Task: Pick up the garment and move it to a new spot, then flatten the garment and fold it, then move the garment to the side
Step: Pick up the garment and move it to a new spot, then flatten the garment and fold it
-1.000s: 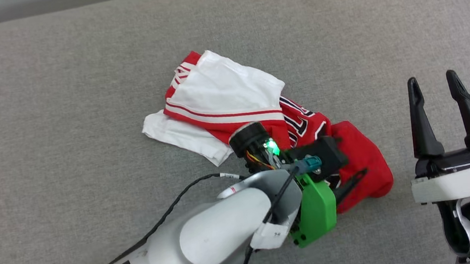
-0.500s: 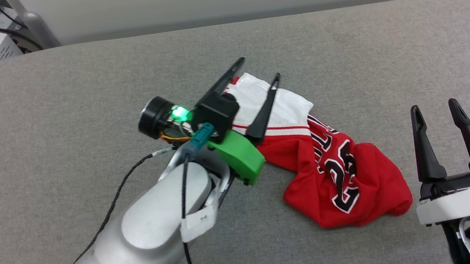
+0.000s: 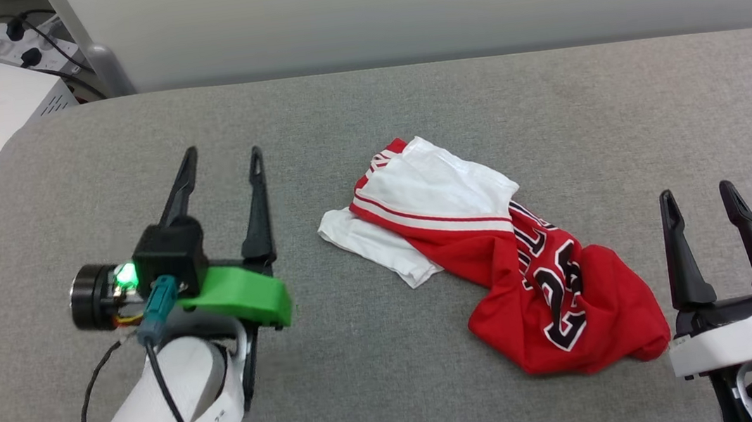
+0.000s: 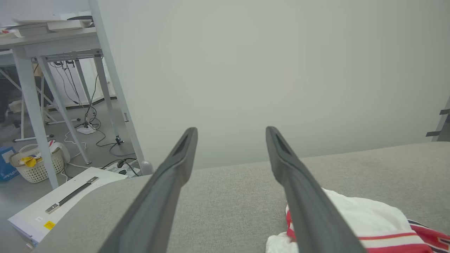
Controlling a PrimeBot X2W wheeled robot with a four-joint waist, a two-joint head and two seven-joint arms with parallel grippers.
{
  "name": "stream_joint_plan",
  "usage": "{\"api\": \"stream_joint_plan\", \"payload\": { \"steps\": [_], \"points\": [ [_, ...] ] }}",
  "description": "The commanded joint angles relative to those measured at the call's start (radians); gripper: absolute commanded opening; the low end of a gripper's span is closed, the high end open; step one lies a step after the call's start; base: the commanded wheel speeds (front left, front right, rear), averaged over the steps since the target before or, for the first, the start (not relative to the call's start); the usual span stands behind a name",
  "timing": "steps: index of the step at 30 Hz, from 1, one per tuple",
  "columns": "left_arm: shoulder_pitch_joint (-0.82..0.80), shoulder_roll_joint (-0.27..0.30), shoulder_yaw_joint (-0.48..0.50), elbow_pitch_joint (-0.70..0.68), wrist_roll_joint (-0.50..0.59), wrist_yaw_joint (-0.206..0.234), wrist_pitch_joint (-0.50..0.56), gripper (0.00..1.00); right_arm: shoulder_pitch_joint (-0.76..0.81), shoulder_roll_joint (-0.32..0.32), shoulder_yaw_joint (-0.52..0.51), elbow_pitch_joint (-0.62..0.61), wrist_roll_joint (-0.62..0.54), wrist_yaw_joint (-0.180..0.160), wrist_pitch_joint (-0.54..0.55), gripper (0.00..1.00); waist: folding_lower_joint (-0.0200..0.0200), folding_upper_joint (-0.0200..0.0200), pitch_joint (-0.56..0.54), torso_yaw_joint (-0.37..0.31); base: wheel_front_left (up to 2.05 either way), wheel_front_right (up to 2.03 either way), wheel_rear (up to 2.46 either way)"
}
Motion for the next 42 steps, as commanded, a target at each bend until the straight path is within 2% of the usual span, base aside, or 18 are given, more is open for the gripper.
{"api": "stream_joint_plan", "payload": {
  "steps": [1, 7, 18, 28, 42],
  "points": [
    [0.052, 0.007, 0.030, -0.013, 0.021, 0.006, -0.005, 1.00, 0.017, -0.002, -0.001, 0.005, -0.010, -0.001, -0.009, 1.00, 0.0000, 0.0058, -0.011, 0.001, 0.00, 0.00, 0.00],
    [0.213, -0.016, 0.157, -0.042, 0.070, -0.029, -0.006, 1.00, 0.042, -0.002, 0.000, 0.017, -0.015, -0.001, -0.009, 1.00, 0.0000, 0.0058, -0.044, 0.000, 0.00, 0.00, 0.00],
    [0.403, -0.112, 0.301, -0.027, 0.163, -0.149, -0.006, 1.00, 0.090, -0.002, 0.020, 0.033, -0.020, -0.001, -0.009, 1.00, 0.0000, 0.0058, -0.097, -0.003, 0.00, 0.00, 0.00],
    [0.478, -0.195, 0.374, -0.007, 0.245, -0.226, -0.006, 1.00, 0.135, -0.002, 0.051, 0.051, -0.019, -0.001, -0.009, 1.00, 0.0000, 0.0058, -0.126, 0.001, 0.00, 0.00, 0.00],
    [0.516, -0.269, 0.457, 0.024, 0.311, -0.292, -0.006, 1.00, 0.164, -0.002, 0.064, 0.060, -0.008, -0.001, -0.009, 1.00, 0.0000, 0.0058, -0.129, 0.002, 0.00, 0.00, 0.00]
  ]
}}
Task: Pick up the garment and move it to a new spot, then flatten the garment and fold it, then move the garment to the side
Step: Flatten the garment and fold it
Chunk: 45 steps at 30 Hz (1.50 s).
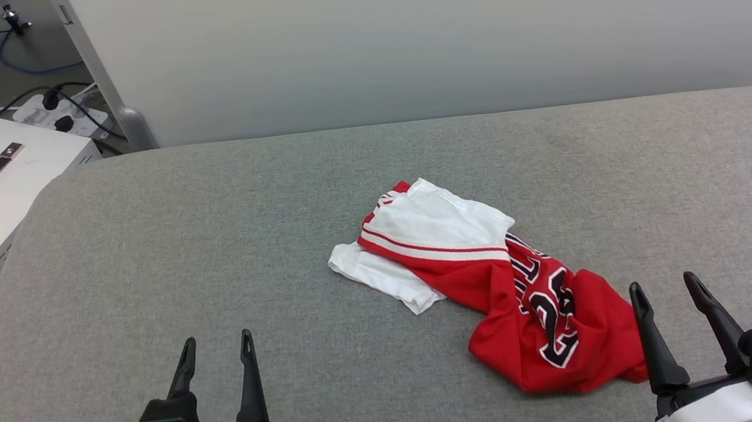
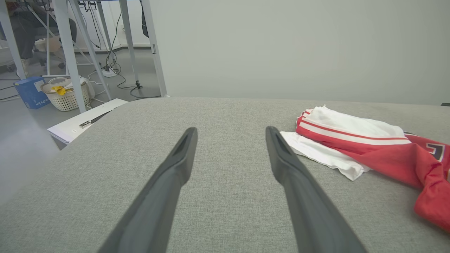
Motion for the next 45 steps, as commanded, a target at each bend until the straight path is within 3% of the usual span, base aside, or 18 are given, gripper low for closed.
{"api": "stream_joint_plan", "payload": {
  "steps": [1, 14, 21, 26, 30, 35, 38, 45],
  "points": [
    [0.017, -0.007, 0.007, 0.002, 0.010, -0.009, -0.006, 1.00, 0.015, -0.002, 0.002, 0.003, 0.005, -0.001, -0.009, 1.00, 0.0000, 0.0059, 0.000, 0.000, 0.00, 0.00, 0.00],
    [0.010, -0.041, 0.049, 0.015, 0.048, -0.042, -0.006, 1.00, -0.041, -0.002, -0.035, -0.040, 0.000, -0.001, -0.009, 1.00, 0.0000, 0.0059, 0.007, 0.017, 0.00, 0.00, 0.00],
    [-0.038, -0.055, 0.055, 0.002, 0.061, -0.059, -0.006, 1.00, -0.247, -0.009, -0.078, -0.108, -0.044, -0.001, -0.009, 1.00, 0.0000, 0.0059, 0.079, 0.051, 0.00, 0.00, 0.00],
    [-0.091, -0.063, 0.063, -0.012, 0.062, -0.066, -0.006, 1.00, -0.456, -0.097, -0.049, -0.113, -0.036, -0.001, -0.009, 1.00, 0.0000, 0.0059, 0.154, 0.080, 0.00, 0.00, 0.00],
    [-0.133, -0.068, 0.066, -0.021, 0.060, -0.071, -0.006, 1.00, -0.626, -0.197, 0.042, -0.037, 0.001, -0.001, -0.009, 1.00, 0.0000, 0.0059, 0.206, 0.100, 0.00, 0.00, 0.00],
    [-0.175, -0.073, 0.065, -0.035, 0.055, -0.073, -0.006, 1.00, -0.841, -0.332, 0.238, 0.148, 0.109, -0.001, 0.043, 1.00, 0.0000, 0.0059, 0.261, 0.127, 0.00, 0.00, 0.00],
    [-0.195, -0.074, 0.061, -0.047, 0.050, -0.071, -0.006, 1.00, -0.965, -0.406, 0.388, 0.227, 0.211, -0.001, 0.180, 1.00, 0.0000, 0.0059, 0.294, 0.142, 0.00, 0.00, 0.00],
    [-0.244, -0.075, 0.038, -0.074, 0.018, -0.059, -0.006, 1.00, -1.208, -0.570, 0.764, 0.291, 0.517, -0.001, 0.655, 1.00, 0.0000, 0.0059, 0.372, 0.181, 0.00, 0.00, 0.00]
  ]
}}
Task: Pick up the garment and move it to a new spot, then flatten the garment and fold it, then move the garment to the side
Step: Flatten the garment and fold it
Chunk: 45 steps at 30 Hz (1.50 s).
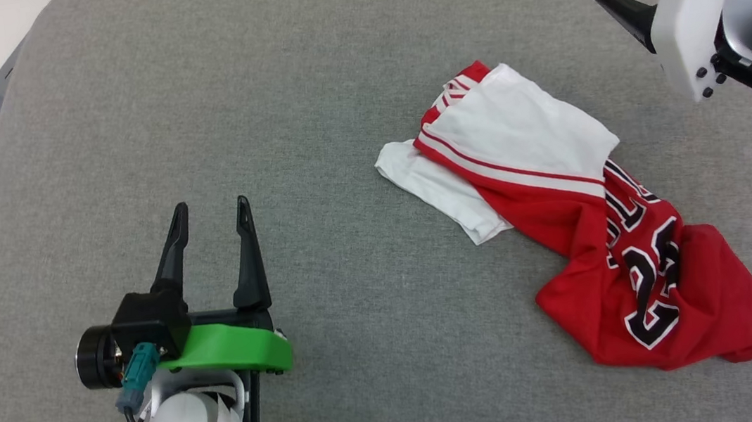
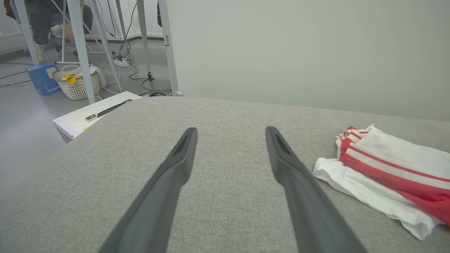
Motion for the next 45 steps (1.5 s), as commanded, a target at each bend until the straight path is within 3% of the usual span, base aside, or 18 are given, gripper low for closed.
{"api": "stream_joint_plan", "payload": {
  "steps": [1, 4, 8, 19, 24, 25, 26, 27, 36, 45],
  "points": [
    [-0.024, -0.006, -0.004, -0.008, -0.007, 0.009, -0.006, 1.00, -0.037, -0.013, 0.038, 0.005, 0.050, -0.001, 0.072, 1.00, -0.0001, 0.0059, 0.057, 0.042, 0.00, 0.00, 0.00],
    [-0.044, -0.006, -0.021, -0.017, -0.023, 0.018, -0.006, 1.00, -0.108, -0.051, 0.147, 0.008, 0.145, -0.001, 0.267, 1.00, -0.0001, 0.0059, 0.090, 0.063, 0.00, 0.00, 0.00],
    [-0.066, -0.006, -0.044, -0.023, -0.044, 0.028, -0.006, 1.00, -0.173, -0.070, 0.244, 0.018, 0.199, -0.001, 0.403, 1.00, -0.0001, 0.0059, 0.137, 0.089, 0.00, 0.00, 0.00],
    [-0.104, -0.006, -0.090, -0.020, -0.083, 0.052, -0.006, 1.00, -0.134, -0.069, 0.445, 0.146, 0.247, -0.001, 0.417, 1.00, -0.0001, 0.0059, 0.205, 0.137, 0.00, 0.00, 0.00],
    [-0.109, -0.006, -0.089, -0.011, -0.082, 0.057, -0.006, 1.00, -0.100, -0.071, 0.486, 0.158, 0.252, -0.001, 0.379, 1.00, -0.0001, 0.0059, 0.202, 0.132, 0.00, 0.00, 0.00],
    [-0.109, -0.006, -0.086, -0.009, -0.079, 0.057, -0.006, 1.00, -0.101, -0.067, 0.490, 0.157, 0.250, -0.001, 0.359, 0.90, -0.0001, 0.0059, 0.198, 0.128, 0.00, 0.00, 0.00],
    [-0.109, -0.006, -0.085, -0.006, -0.077, 0.056, -0.006, 1.00, -0.104, -0.065, 0.493, 0.155, 0.246, -0.001, 0.342, 0.25, -0.0001, 0.0059, 0.194, 0.123, 0.00, 0.00, 0.00],
    [-0.108, -0.006, -0.084, -0.003, -0.073, 0.055, -0.006, 1.00, -0.108, -0.060, 0.495, 0.155, 0.242, -0.001, 0.318, 0.00, -0.0001, 0.0059, 0.185, 0.117, 0.00, 0.00, 0.00],
    [-0.067, -0.006, -0.070, 0.022, -0.040, 0.044, -0.006, 1.00, -0.150, -0.053, 0.496, 0.158, 0.266, -0.001, 0.048, 0.00, -0.0001, 0.0059, 0.070, 0.070, 0.00, 0.00, 0.00],
    [0.017, -0.006, -0.029, 0.027, -0.015, 0.040, -0.006, 1.00, -0.107, -0.170, 0.457, 0.072, 0.301, -0.001, -0.148, 0.00, -0.0001, 0.0059, -0.031, 0.012, 0.00, 0.00, 0.00]
  ]
}}
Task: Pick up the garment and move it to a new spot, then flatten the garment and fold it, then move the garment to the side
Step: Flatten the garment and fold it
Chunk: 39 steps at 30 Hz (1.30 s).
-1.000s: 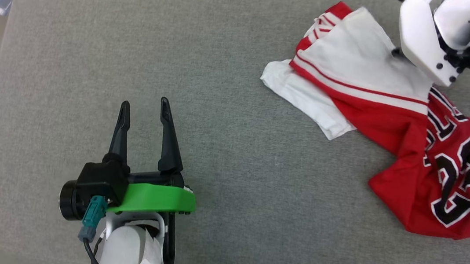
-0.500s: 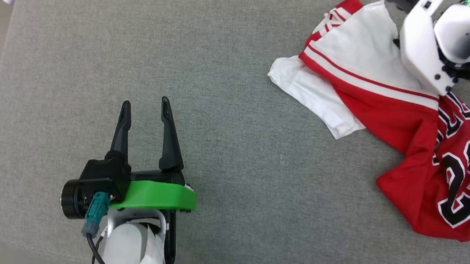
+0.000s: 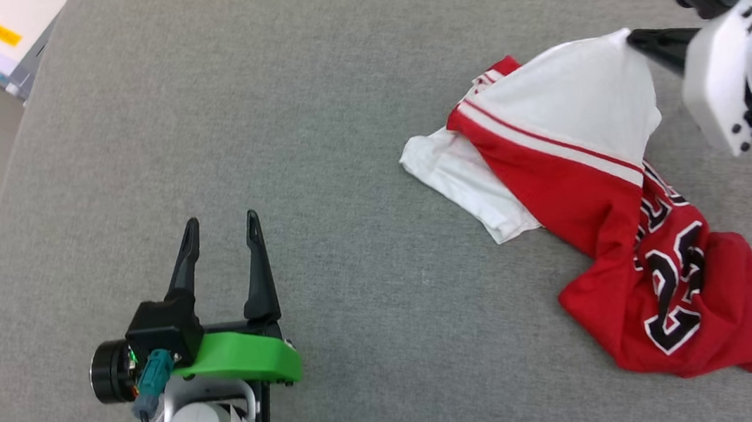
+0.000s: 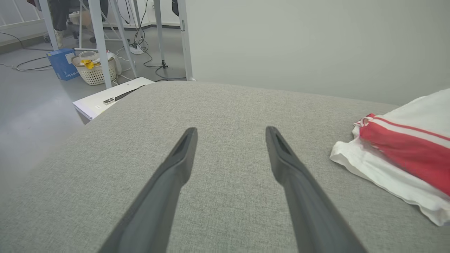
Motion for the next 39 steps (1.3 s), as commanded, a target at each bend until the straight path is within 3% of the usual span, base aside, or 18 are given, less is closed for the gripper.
{"api": "stream_joint_plan", "payload": {
  "steps": [1, 11, 21, 26, 34, 36, 39],
  "points": [
    [0.018, -0.004, 0.008, 0.001, 0.006, -0.003, -0.006, 1.00, 0.033, -0.025, -0.019, -0.009, 0.013, -0.001, -0.026, 0.00, -0.0001, 0.0059, -0.053, -0.047, 0.00, 0.00, 0.00],
    [0.081, -0.004, 0.036, -0.003, 0.014, -0.005, -0.006, 1.00, 0.277, -0.180, -0.178, -0.044, 0.065, -0.001, -0.116, 0.00, -0.0001, 0.0059, -0.113, -0.127, 0.00, 0.00, 0.00],
    [0.084, -0.005, 0.048, -0.009, 0.019, -0.010, -0.006, 1.00, 0.616, -0.264, -0.374, 0.092, 0.150, -0.001, -0.168, 0.00, -0.0001, 0.0059, -0.108, -0.177, 0.00, 0.00, 0.00],
    [0.083, -0.005, 0.053, -0.006, 0.021, -0.013, -0.006, 1.00, 0.770, -0.234, -0.429, 0.163, 0.182, -0.001, -0.177, 0.00, -0.0001, 0.0059, -0.090, -0.187, 0.00, 0.00, 0.00],
    [0.072, -0.005, 0.069, 0.016, 0.040, -0.027, -0.006, 1.00, 0.884, -0.092, -0.510, 0.272, 0.173, -0.001, -0.215, 0.00, -0.0001, 0.0059, -0.096, -0.191, 0.00, 0.00, 0.00],
    [0.074, -0.005, 0.076, 0.022, 0.048, -0.032, -0.006, 1.00, 0.879, -0.078, -0.535, 0.277, 0.142, -0.001, -0.253, 1.00, -0.0001, 0.0059, -0.110, -0.197, 0.00, 0.00, 0.00],
    [0.073, -0.003, 0.092, 0.027, 0.061, -0.042, -0.006, 1.00, 0.860, -0.065, -0.589, 0.281, 0.073, -0.001, -0.342, 1.00, -0.0001, 0.0059, -0.129, -0.208, 0.00, 0.00, 0.00]
  ]
}}
